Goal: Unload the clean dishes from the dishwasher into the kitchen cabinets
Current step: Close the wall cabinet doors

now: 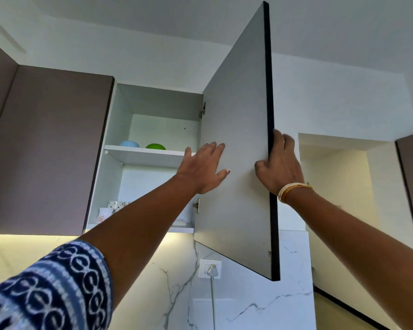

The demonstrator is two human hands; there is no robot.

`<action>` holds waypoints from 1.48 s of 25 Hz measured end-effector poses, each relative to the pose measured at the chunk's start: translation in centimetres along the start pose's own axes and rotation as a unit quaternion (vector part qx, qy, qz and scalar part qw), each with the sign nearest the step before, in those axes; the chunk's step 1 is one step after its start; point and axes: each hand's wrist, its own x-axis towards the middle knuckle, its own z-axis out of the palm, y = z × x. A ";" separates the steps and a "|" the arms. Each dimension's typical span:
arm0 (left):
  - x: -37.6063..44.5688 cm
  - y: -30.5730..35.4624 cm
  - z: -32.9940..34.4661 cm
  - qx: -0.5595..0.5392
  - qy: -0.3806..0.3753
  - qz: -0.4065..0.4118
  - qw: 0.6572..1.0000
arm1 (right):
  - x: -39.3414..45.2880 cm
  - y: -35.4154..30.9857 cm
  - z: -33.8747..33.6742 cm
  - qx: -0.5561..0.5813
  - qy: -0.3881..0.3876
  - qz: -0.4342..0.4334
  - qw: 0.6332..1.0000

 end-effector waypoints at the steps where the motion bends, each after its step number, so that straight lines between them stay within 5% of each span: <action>1: 0.0 1.0 0.2 -0.006 0.000 0.003 1.000 | -0.6 0.7 0.3 0.083 -0.039 0.046 0.995; 3: -0.1 2.0 0.4 -0.029 -0.002 0.003 1.000 | -1.9 1.1 1.4 0.211 -0.074 0.100 0.970; 6: -0.3 1.7 0.0 -0.074 -0.004 -0.002 0.997 | -3.3 0.3 2.7 0.254 -0.044 0.103 0.961; 13: -1.7 -1.4 -2.9 -0.274 0.049 -0.105 0.955 | -7.4 -6.1 6.7 0.357 -0.093 -0.023 0.929; 16: -3.4 -3.8 -3.7 -0.269 0.097 -0.114 0.952 | -8.7 -9.9 10.1 0.405 -0.124 -0.086 0.902; 27: -9.9 -20.6 0.1 -0.109 0.121 -0.220 0.962 | -11.8 -19.0 26.4 0.208 -0.075 -0.214 0.951; 37: -10.9 -35.8 11.4 -0.008 0.095 -0.168 0.981 | -10.6 -22.8 43.8 0.036 -0.022 -0.244 0.969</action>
